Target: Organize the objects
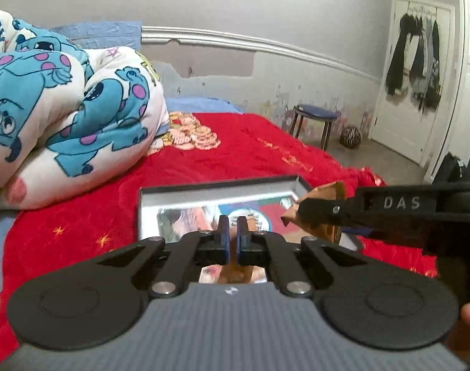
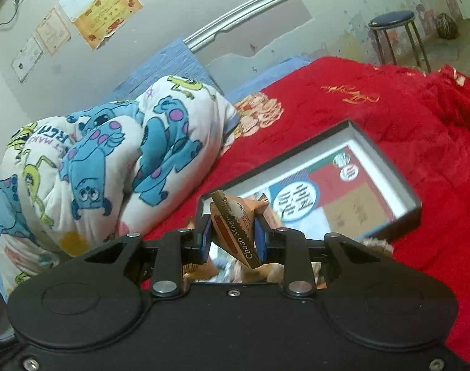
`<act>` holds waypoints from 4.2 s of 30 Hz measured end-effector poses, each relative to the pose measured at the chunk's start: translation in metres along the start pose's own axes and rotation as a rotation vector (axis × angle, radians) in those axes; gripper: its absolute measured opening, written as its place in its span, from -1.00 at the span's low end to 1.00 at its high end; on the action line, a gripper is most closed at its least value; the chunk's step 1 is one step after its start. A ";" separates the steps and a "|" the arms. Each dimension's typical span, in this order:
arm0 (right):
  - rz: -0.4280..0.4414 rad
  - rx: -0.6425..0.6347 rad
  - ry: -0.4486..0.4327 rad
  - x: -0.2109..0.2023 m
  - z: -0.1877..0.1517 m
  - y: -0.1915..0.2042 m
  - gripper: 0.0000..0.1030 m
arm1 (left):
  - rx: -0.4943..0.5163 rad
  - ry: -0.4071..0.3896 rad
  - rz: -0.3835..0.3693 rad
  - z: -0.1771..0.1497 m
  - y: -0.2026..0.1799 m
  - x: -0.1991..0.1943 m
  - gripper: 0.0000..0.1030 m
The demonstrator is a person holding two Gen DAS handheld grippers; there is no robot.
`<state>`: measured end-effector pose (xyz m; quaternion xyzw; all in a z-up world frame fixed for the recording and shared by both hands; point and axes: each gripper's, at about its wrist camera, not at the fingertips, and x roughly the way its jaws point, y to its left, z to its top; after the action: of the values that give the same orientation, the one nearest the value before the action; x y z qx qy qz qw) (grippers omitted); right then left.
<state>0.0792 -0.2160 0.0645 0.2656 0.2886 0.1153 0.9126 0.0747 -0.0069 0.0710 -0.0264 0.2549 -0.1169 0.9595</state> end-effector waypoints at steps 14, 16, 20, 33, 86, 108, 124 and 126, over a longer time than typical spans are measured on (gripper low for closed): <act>-0.059 0.029 0.052 0.018 0.003 -0.037 -0.47 | -0.092 0.084 0.103 -0.025 0.027 0.008 -0.21; -0.083 0.057 0.073 0.012 -0.006 -0.046 -0.47 | -0.082 0.121 0.112 -0.039 0.029 0.000 0.00; -0.120 0.101 0.127 0.006 -0.026 -0.054 -0.47 | -0.085 0.199 0.041 -0.069 0.018 -0.009 0.18; -0.149 0.114 0.172 -0.012 -0.054 -0.063 -0.47 | 0.080 0.323 0.105 -0.102 -0.024 0.041 0.10; -0.201 -0.044 0.312 0.108 0.027 -0.097 -0.47 | -0.112 0.339 -0.245 -0.025 0.001 0.155 0.01; -0.158 -0.023 0.078 0.007 0.038 -0.079 0.27 | -0.121 0.026 0.053 0.012 0.067 -0.011 0.94; -0.193 -0.004 0.160 -0.011 -0.043 -0.062 0.25 | -0.211 0.117 0.062 -0.070 0.041 -0.003 0.90; -0.180 0.002 0.202 0.000 -0.049 -0.062 0.25 | -0.167 0.149 0.091 -0.075 0.033 0.005 0.85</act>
<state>0.0534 -0.2472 -0.0036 0.2266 0.4020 0.0586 0.8852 0.0489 0.0245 -0.0007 -0.0858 0.3354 -0.0534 0.9366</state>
